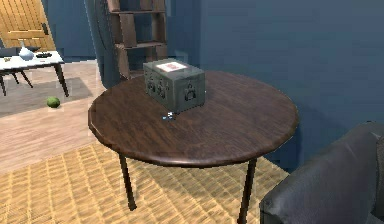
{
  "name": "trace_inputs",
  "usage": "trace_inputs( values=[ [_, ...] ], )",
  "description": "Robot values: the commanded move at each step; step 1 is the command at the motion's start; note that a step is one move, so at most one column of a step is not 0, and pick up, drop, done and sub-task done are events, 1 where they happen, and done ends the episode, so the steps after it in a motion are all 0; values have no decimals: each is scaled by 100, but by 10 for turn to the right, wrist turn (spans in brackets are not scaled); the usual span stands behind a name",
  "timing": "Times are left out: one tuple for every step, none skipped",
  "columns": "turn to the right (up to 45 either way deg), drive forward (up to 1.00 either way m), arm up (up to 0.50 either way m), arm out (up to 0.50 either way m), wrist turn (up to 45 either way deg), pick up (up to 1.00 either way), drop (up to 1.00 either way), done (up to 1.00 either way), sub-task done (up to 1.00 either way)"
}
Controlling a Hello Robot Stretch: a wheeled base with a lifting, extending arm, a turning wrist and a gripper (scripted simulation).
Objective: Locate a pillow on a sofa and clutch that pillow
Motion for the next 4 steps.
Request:
trace_inputs(
  values=[
    [0,0,0,0,450,0,0,0,0],
    [0,0,0,0,450,0,0,0,0],
    [0,0,0,0,360,0,0,0,0],
    [0,0,-30,0,0,0,0,0,0]
  ],
)
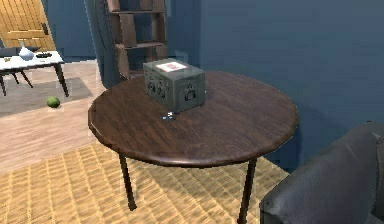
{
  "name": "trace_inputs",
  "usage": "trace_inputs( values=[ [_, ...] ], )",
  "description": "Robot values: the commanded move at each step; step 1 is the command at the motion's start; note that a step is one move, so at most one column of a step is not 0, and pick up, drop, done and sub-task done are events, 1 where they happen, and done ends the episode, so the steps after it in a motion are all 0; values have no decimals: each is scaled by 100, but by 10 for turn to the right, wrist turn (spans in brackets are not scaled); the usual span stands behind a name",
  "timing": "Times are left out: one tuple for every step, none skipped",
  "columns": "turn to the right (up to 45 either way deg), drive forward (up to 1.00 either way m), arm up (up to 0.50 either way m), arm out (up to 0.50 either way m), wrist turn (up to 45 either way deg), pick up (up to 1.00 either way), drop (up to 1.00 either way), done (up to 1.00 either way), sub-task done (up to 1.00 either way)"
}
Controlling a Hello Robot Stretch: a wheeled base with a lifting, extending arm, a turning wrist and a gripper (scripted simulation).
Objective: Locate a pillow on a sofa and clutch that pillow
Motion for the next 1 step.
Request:
trace_inputs(
  values=[
    [0,0,0,0,0,100,0,0,0]
  ],
)
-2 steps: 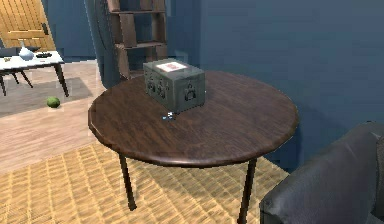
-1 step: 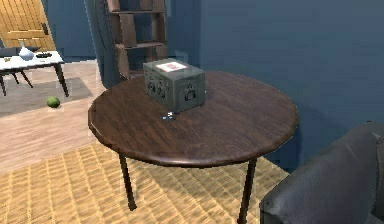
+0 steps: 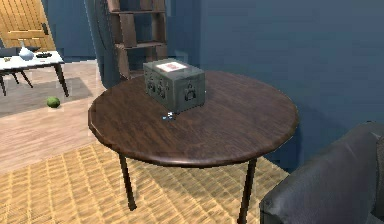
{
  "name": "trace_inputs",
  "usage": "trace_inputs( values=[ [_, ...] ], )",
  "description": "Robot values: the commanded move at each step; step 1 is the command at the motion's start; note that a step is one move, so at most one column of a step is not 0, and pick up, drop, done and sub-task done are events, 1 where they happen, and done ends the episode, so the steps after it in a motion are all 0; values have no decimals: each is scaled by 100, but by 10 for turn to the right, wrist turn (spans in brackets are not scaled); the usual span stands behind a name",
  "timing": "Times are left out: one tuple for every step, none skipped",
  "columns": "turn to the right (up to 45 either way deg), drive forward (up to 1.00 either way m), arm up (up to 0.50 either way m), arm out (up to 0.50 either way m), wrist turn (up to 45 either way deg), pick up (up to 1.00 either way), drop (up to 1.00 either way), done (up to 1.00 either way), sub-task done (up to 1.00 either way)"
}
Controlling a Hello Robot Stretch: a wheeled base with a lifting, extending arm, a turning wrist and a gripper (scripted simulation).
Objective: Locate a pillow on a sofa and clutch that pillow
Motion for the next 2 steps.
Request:
trace_inputs(
  values=[
    [0,0,10,0,0,0,0,0,0],
    [0,0,0,0,0,0,0,100,0]
  ],
)
